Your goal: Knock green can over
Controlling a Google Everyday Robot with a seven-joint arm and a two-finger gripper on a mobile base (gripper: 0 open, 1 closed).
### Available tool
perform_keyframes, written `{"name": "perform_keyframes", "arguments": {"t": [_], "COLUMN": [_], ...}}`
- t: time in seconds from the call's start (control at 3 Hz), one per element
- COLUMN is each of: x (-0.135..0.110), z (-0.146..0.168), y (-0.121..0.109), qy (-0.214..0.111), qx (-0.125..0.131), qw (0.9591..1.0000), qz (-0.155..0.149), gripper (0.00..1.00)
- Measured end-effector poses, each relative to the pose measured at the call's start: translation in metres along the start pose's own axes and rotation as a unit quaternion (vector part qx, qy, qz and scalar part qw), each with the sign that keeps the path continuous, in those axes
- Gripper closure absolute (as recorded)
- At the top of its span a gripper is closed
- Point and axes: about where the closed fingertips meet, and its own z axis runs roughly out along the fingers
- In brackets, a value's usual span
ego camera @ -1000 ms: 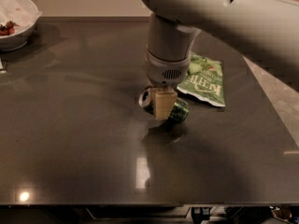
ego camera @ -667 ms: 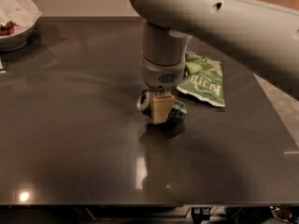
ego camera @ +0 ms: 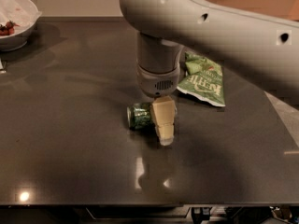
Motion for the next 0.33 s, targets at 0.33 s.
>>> {"name": "perform_keyframes", "arguments": {"t": [0.33], "x": [0.0], "z": [0.0], "y": [0.0], "qy": [0.0], "qx": [0.0], "qw": [1.0], "qz": [0.0], "gripper": [0.0]}}
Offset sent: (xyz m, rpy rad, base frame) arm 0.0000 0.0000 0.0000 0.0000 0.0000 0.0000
